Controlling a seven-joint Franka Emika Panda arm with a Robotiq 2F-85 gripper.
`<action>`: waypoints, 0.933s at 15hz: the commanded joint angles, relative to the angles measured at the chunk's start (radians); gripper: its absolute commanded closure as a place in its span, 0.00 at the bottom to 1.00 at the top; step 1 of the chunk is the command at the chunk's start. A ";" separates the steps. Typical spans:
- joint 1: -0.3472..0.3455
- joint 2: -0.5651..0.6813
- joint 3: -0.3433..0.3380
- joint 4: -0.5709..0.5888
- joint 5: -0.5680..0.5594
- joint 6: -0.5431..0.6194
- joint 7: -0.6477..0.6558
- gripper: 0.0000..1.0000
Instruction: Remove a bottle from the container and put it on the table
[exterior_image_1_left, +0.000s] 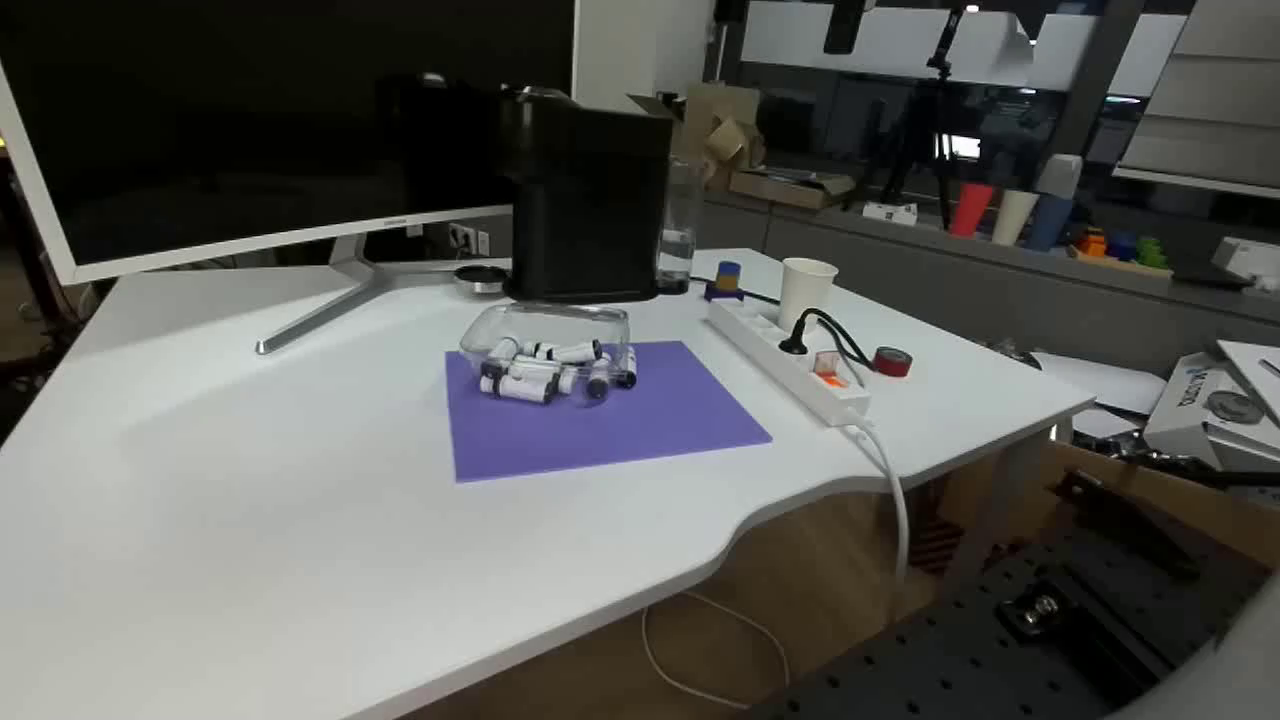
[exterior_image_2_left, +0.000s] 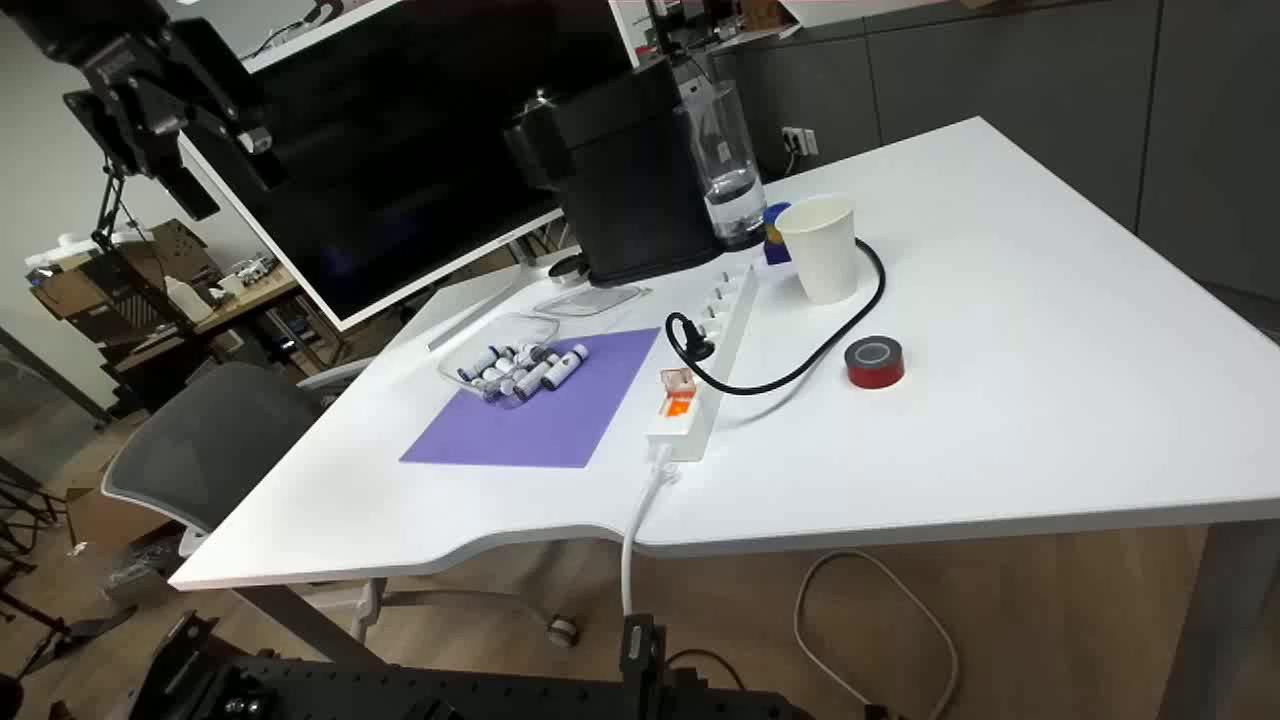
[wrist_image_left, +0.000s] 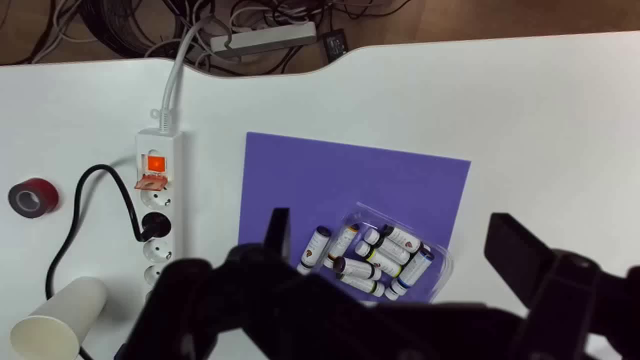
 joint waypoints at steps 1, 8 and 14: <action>0.001 0.001 -0.001 0.002 -0.001 -0.002 0.000 0.00; 0.001 0.001 -0.001 0.002 -0.001 -0.002 0.000 0.00; -0.024 0.047 0.001 0.022 -0.009 0.057 0.042 0.00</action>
